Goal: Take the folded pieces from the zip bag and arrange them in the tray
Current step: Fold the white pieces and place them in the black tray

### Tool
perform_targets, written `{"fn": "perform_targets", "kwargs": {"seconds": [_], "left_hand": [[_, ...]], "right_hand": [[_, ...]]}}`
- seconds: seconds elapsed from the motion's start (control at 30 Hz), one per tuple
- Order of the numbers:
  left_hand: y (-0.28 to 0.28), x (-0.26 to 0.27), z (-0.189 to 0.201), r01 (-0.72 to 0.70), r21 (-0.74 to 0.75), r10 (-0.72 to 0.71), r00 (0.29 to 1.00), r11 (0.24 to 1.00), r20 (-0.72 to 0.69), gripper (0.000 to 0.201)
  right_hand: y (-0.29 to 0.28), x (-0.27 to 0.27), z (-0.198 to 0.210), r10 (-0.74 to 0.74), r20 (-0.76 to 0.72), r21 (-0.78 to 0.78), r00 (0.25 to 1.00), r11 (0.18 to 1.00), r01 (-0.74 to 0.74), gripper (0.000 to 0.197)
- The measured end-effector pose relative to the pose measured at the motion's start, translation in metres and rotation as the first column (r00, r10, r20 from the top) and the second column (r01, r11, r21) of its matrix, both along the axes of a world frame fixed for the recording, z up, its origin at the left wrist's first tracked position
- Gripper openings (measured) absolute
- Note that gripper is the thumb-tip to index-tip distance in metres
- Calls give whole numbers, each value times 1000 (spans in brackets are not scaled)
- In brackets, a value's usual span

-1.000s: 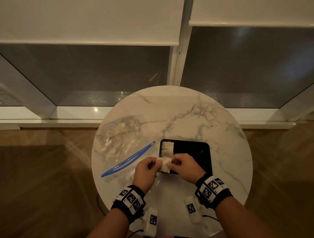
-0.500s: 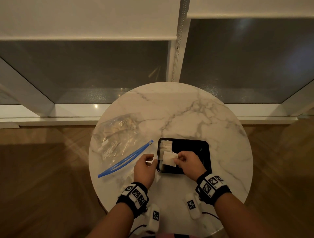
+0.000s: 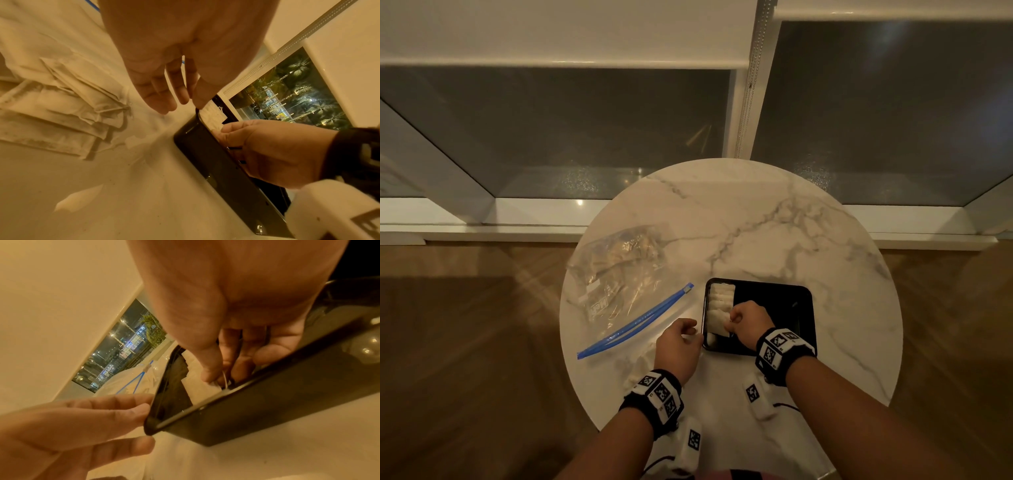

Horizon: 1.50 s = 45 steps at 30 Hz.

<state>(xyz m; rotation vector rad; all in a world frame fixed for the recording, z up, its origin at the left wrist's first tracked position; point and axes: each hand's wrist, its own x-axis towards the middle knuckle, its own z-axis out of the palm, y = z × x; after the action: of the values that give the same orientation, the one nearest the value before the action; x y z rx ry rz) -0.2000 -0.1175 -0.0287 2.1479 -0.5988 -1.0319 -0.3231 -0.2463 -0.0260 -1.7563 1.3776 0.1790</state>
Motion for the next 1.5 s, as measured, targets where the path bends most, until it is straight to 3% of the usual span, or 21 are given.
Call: {"fn": "perform_targets", "kwargs": {"seconds": [0.13,1.03,1.3,1.5], "left_hand": [[-1,3,-1,9,5,-9,1000,1000,-3,26],[-2,8,2,94,39,-95,995,995,35,22],[6,13,4,74,14,-74,997,997,-10,19],[26,31,1,18,-30,-19,999,999,-51,15]], "right_hand": [[-4,5,-3,-27,-22,-15,999,1000,27,20],[-10,5,-4,-240,-42,-11,970,971,239,16],[-6,-3,0,-276,19,-24,961,961,277,18],[4,-8,17,-275,182,-49,944,956,288,6]]}}
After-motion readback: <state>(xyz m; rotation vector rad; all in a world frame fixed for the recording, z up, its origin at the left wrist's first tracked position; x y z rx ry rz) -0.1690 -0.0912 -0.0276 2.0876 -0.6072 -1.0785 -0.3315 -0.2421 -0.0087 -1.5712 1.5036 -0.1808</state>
